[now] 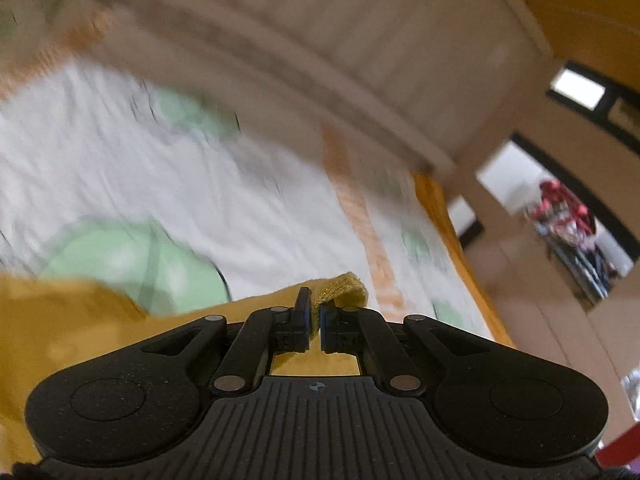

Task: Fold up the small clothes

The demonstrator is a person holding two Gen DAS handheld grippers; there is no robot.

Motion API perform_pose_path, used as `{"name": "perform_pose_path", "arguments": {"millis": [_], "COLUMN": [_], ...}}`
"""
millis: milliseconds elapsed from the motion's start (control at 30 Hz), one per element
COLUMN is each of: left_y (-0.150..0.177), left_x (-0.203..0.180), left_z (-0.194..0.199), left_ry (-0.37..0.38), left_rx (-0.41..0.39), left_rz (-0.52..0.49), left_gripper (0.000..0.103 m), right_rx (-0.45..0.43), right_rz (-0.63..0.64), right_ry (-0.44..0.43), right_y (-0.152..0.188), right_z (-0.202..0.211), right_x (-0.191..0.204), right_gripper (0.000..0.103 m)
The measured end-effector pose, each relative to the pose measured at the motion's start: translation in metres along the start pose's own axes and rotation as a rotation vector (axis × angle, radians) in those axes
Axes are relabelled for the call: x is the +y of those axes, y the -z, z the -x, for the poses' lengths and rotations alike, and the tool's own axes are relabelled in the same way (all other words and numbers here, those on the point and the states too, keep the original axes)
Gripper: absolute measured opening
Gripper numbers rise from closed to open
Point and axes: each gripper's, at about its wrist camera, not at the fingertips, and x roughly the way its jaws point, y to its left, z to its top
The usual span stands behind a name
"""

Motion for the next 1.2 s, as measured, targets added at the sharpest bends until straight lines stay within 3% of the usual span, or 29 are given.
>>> {"name": "perform_pose_path", "arguments": {"millis": [67,133,167,433,667,767,900,1067,1200], "left_y": [0.017,0.03,0.035,0.043,0.066,0.079,0.094,0.11,0.124], "left_x": [-0.005,-0.01,-0.011,0.003,0.043,0.067,0.098,0.126,0.125], "left_z": [-0.019,-0.027,-0.028,0.017,0.04,0.048,0.058,0.06,0.061], "left_ry": [0.004,0.012,0.023,0.006,-0.17,-0.274,-0.394,-0.441,-0.449], "left_rx": [0.062,0.101,0.107,0.04,0.069,0.096,0.095,0.096,0.016], "left_rz": [-0.022,-0.051,-0.062,-0.139,-0.186,-0.196,-0.184,-0.153,-0.156], "left_gripper": [0.009,0.026,0.028,0.04,0.04,0.04,0.04,0.04,0.041], "right_rx": [-0.002,-0.001,0.001,-0.008,-0.044,-0.029,0.017,0.059,0.076], "right_rz": [-0.015,-0.037,-0.047,-0.069,-0.076,-0.107,-0.192,-0.204,-0.288], "right_ry": [0.007,0.011,0.011,0.036,0.012,-0.037,-0.057,-0.037,-0.093], "right_y": [0.0,0.0,0.0,-0.014,-0.046,-0.059,-0.067,-0.066,-0.065], "right_z": [0.002,0.002,0.001,-0.009,-0.034,-0.054,-0.083,-0.106,-0.117], "right_x": [-0.006,-0.012,-0.015,-0.027,-0.034,-0.042,-0.057,-0.064,-0.076], "right_gripper": [0.102,0.102,0.102,0.102,0.101,0.09,0.086,0.084,0.07]}}
